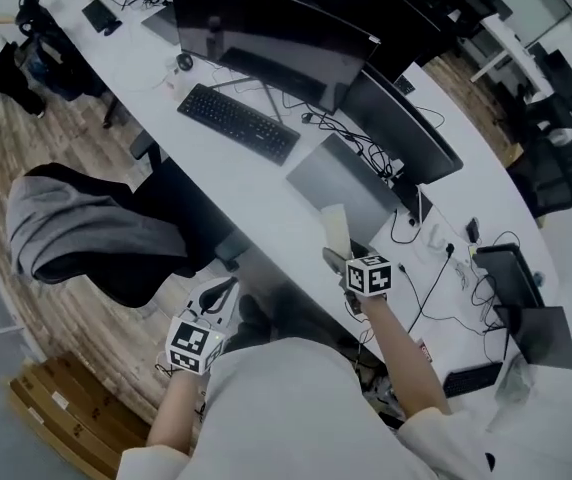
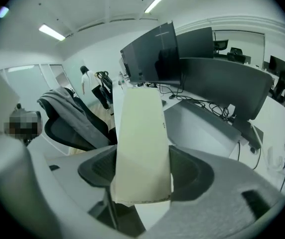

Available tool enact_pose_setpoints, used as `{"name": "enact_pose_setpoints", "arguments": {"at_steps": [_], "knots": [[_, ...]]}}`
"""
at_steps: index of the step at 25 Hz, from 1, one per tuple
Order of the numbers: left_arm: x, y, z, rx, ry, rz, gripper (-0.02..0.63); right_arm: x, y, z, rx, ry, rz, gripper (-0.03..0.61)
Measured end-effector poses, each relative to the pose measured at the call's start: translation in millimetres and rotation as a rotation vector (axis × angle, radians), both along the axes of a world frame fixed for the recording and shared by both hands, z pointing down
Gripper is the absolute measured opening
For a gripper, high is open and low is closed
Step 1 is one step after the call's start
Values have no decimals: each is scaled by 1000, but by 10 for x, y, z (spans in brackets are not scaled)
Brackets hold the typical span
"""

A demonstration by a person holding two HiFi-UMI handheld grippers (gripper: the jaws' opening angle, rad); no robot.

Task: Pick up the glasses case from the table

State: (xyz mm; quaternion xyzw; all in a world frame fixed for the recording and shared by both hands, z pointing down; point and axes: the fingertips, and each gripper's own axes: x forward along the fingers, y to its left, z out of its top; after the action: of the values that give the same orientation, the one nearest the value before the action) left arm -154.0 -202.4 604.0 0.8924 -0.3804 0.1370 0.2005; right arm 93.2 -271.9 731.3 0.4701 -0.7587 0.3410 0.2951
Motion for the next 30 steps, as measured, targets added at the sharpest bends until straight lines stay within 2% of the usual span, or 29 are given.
{"name": "enact_pose_setpoints", "arguments": {"at_steps": [10, 18, 30], "knots": [[280, 101, -220, 36, 6, 82, 11, 336, 340, -990, 178, -119, 107, 311], [743, 213, -395, 58, 14, 89, 11, 736, 624, -1515, 280, -234, 150, 311], [1625, 612, -695, 91, 24, 48, 11, 1455, 1221, -2190, 412, -413, 114, 311]]}}
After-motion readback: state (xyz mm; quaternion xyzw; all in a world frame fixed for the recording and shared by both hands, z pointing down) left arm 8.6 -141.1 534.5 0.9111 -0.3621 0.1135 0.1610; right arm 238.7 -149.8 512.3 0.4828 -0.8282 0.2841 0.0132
